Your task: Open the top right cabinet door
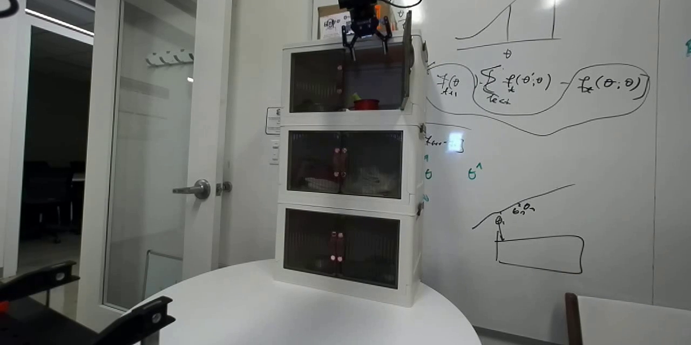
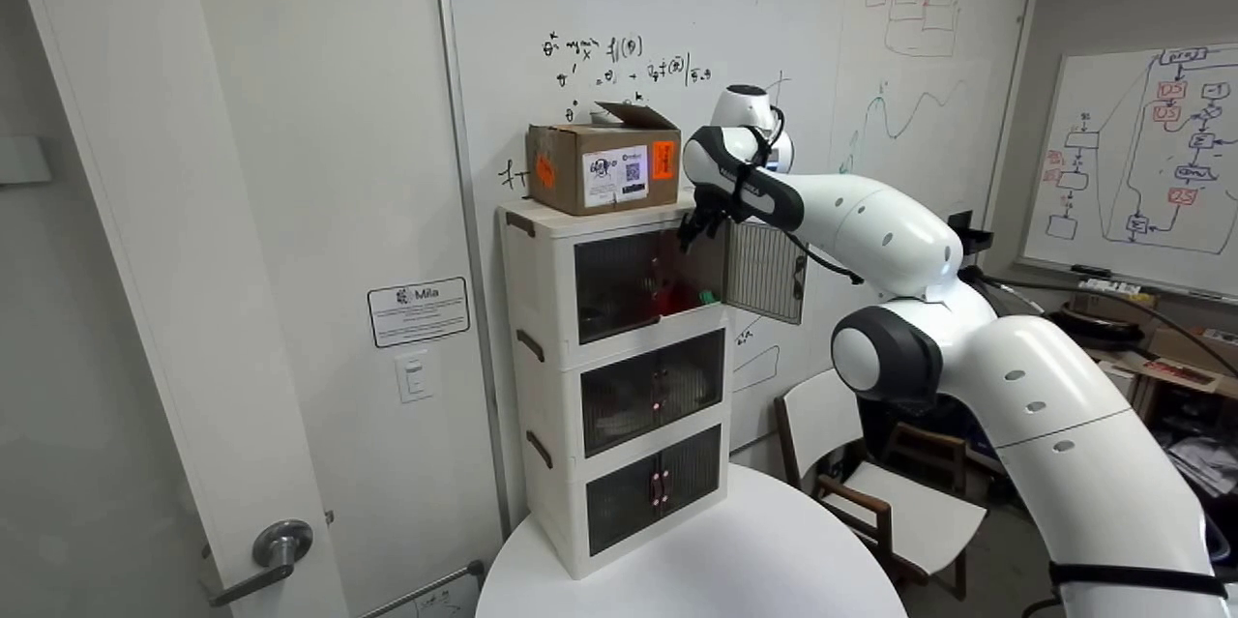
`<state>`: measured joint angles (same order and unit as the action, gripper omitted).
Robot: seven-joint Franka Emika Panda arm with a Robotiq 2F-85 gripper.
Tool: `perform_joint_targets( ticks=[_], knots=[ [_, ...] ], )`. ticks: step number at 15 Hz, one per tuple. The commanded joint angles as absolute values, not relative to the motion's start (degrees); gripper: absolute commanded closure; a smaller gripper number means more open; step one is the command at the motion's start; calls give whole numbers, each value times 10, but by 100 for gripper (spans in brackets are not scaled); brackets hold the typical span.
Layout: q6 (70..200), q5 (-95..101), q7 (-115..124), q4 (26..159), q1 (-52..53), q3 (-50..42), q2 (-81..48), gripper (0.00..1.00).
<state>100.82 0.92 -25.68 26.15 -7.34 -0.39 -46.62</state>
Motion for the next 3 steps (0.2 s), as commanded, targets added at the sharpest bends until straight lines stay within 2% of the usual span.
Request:
perform_joint_targets(
  ticks=[1, 3],
  knots=[
    [1000, 12, -256, 244, -74, -1, -475, 0],
    [1000, 12, -256, 244, -74, -1, -475, 0]
  ],
)
